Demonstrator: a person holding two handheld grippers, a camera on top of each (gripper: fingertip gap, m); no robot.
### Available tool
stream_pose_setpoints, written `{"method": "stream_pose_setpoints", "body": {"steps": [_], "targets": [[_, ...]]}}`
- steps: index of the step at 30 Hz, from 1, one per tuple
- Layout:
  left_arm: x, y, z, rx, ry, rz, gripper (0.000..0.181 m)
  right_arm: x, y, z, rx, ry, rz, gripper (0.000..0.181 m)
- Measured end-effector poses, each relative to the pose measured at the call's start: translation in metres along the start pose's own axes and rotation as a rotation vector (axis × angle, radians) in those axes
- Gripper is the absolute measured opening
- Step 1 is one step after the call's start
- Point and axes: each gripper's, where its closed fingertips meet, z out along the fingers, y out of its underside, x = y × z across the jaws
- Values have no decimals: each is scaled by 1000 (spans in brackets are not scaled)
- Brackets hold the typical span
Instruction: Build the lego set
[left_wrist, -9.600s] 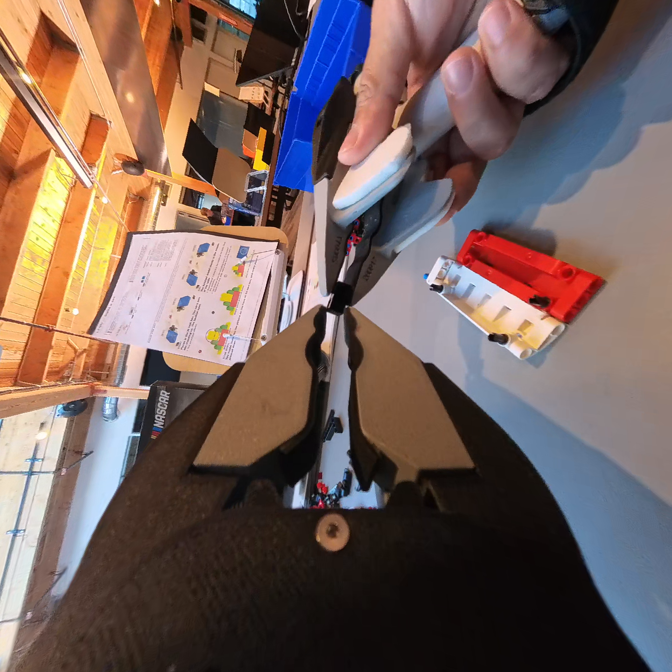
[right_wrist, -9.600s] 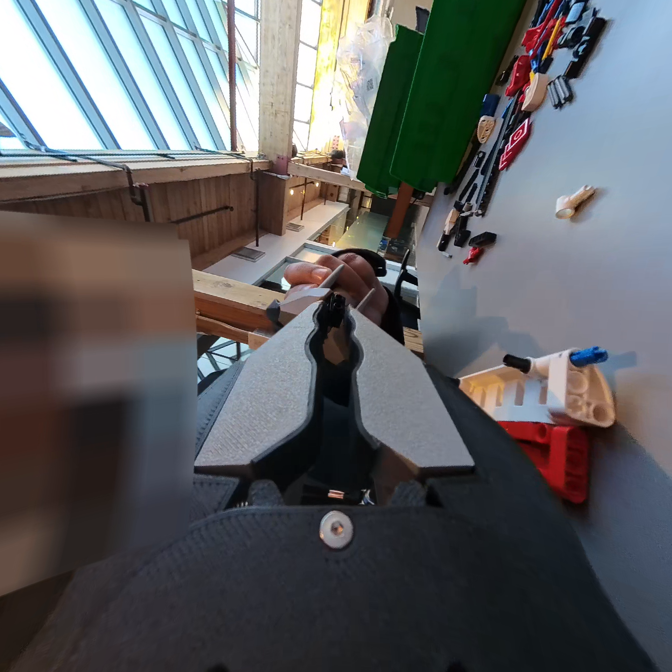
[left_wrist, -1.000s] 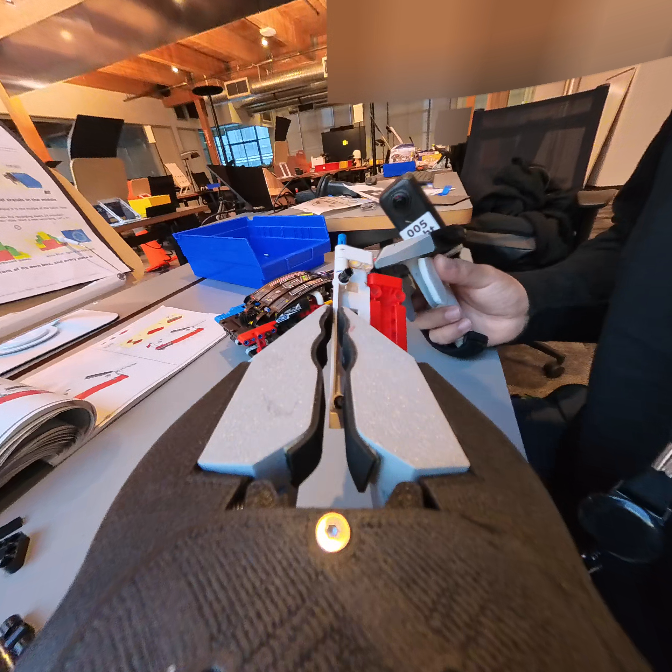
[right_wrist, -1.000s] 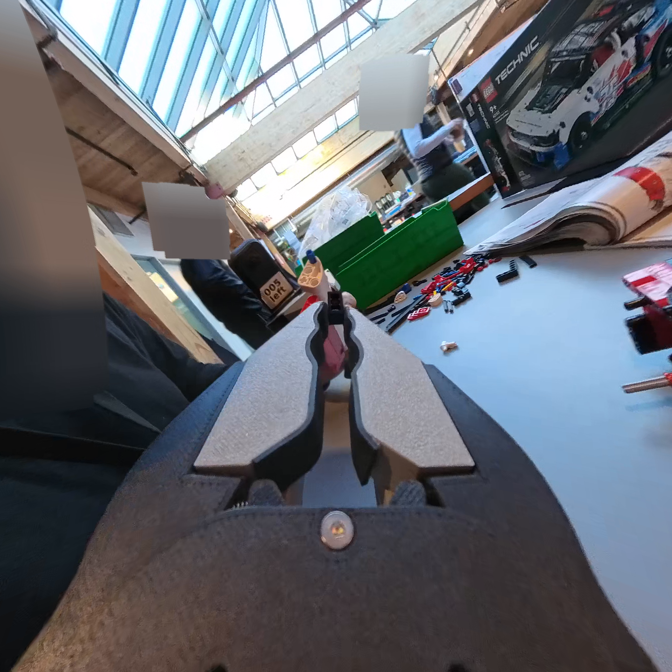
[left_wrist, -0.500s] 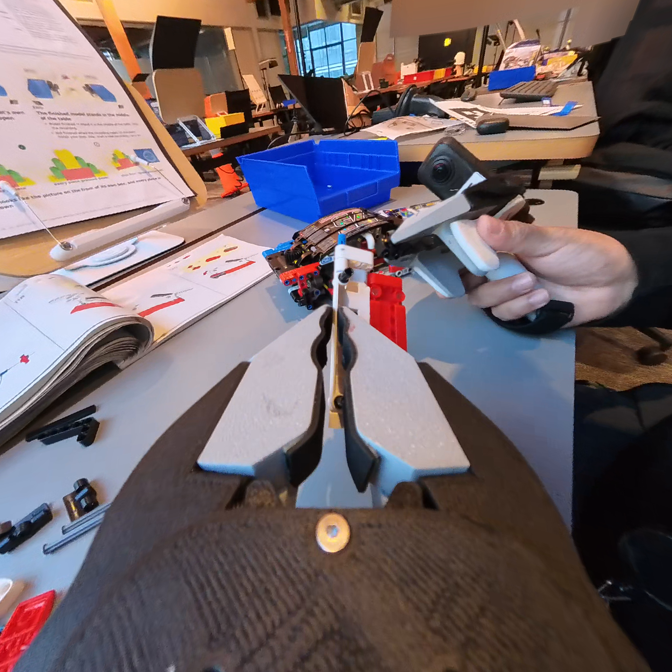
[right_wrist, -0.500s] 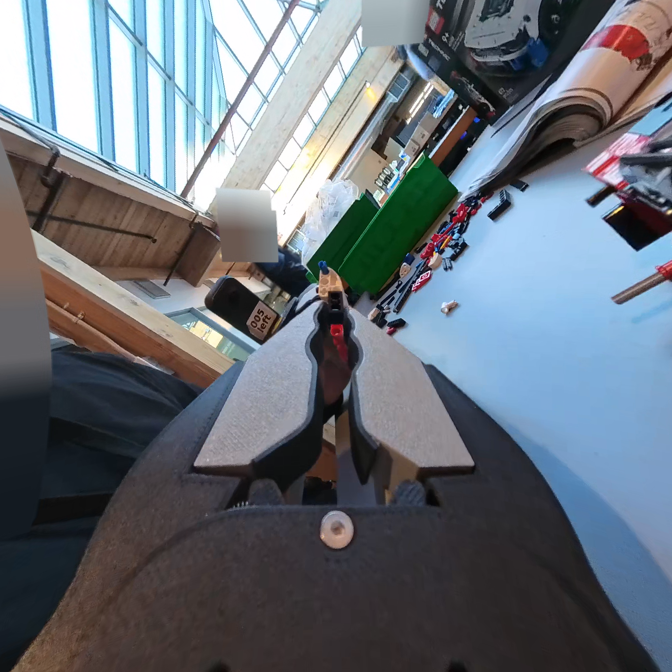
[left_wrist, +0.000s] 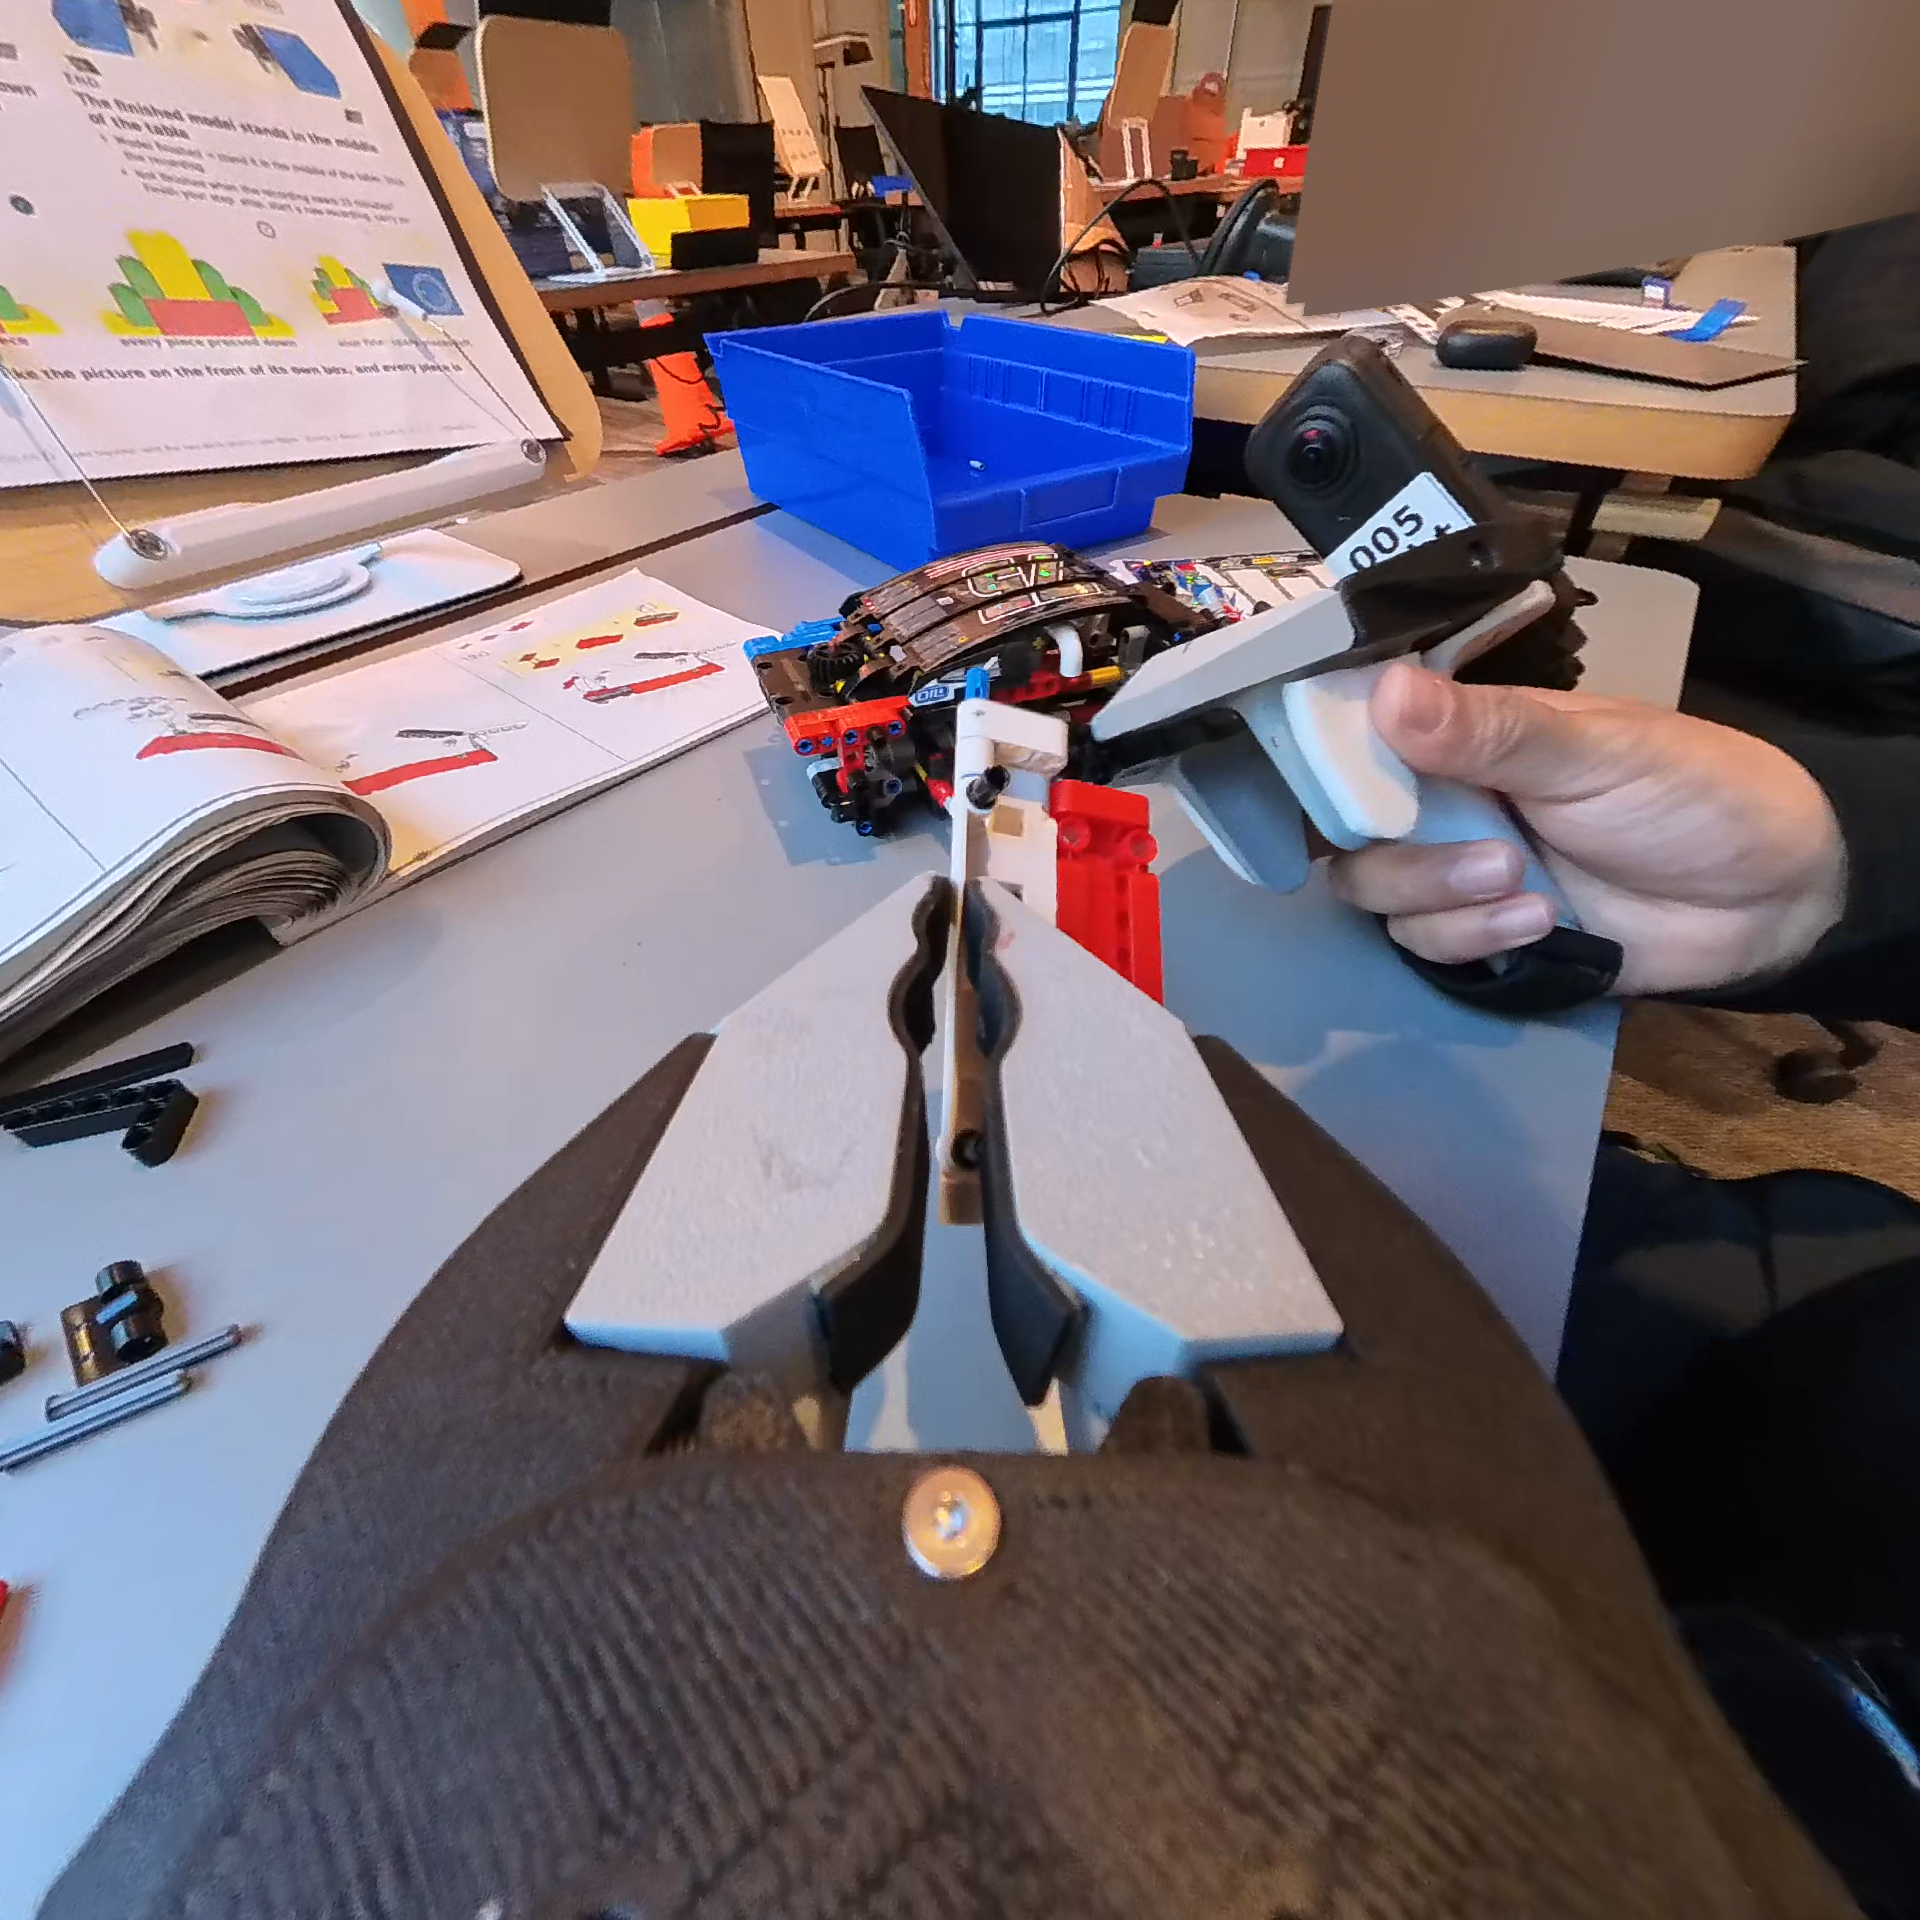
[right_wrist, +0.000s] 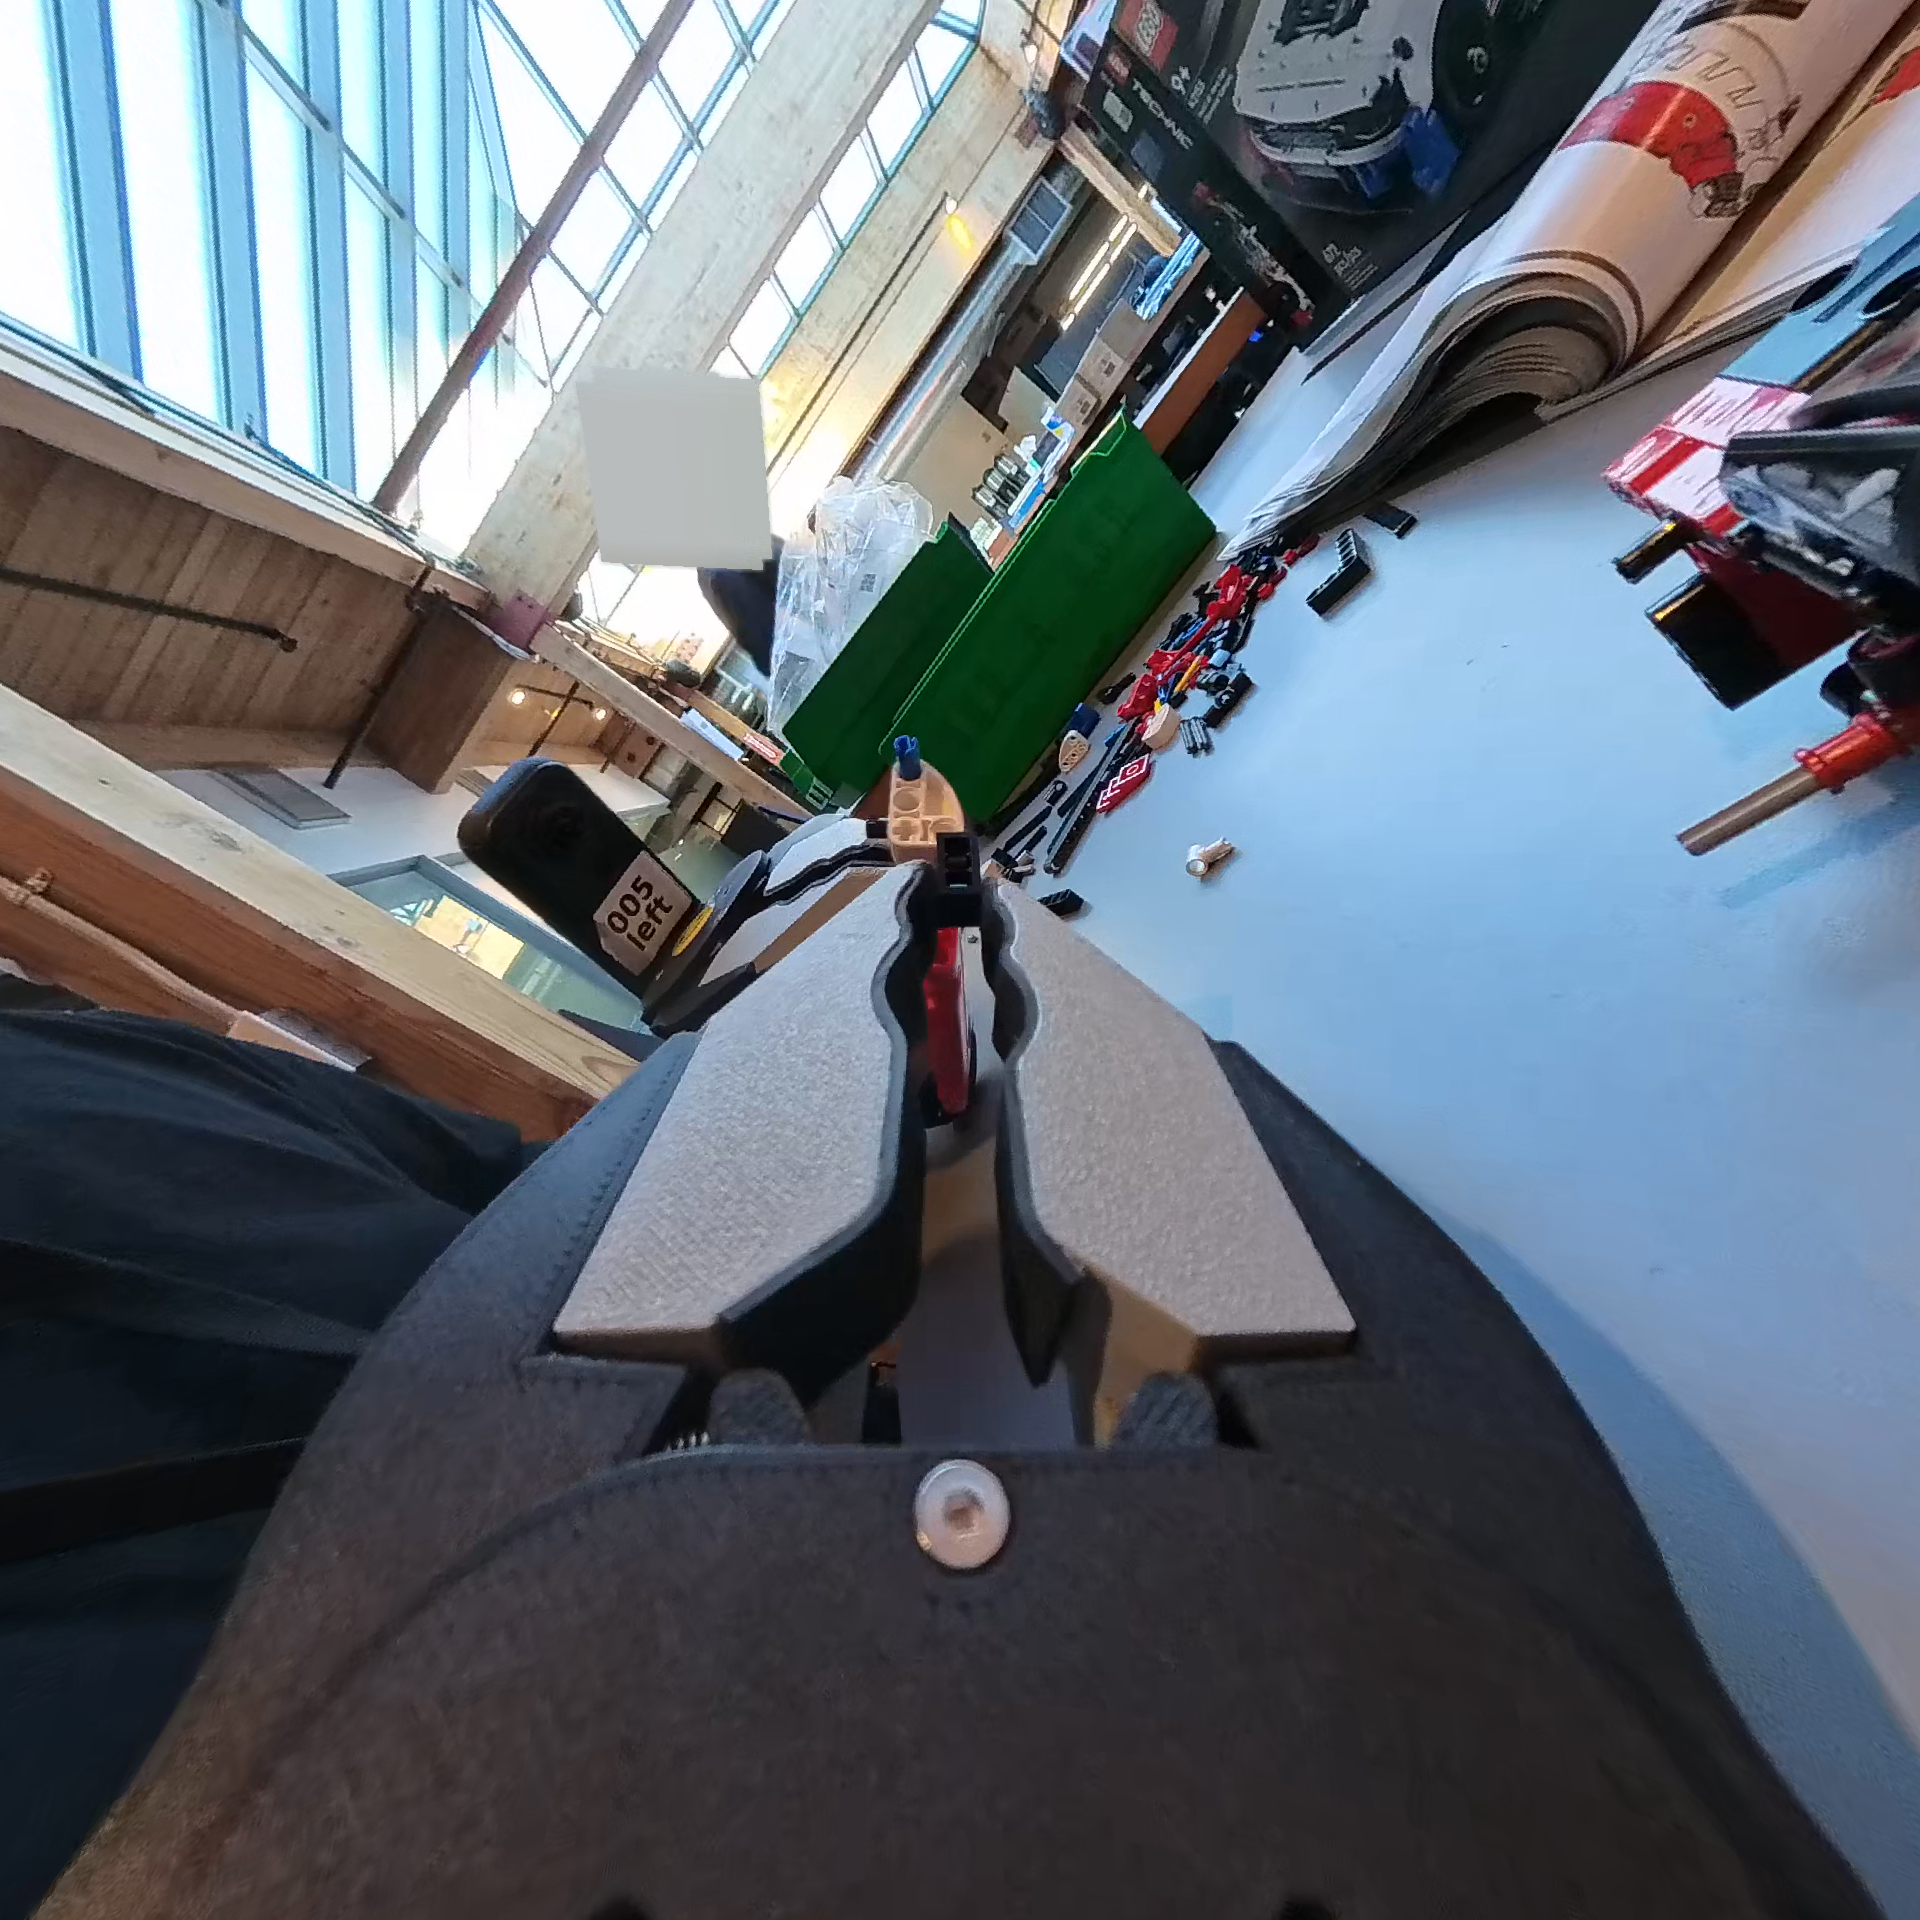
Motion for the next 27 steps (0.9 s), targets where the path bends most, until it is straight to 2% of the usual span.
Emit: {"method": "stream_pose_setpoints", "body": {"steps": [27], "targets": [[4,-9,1,62,-36,11,0,-11,2,1,5,-44,-48,6]]}}
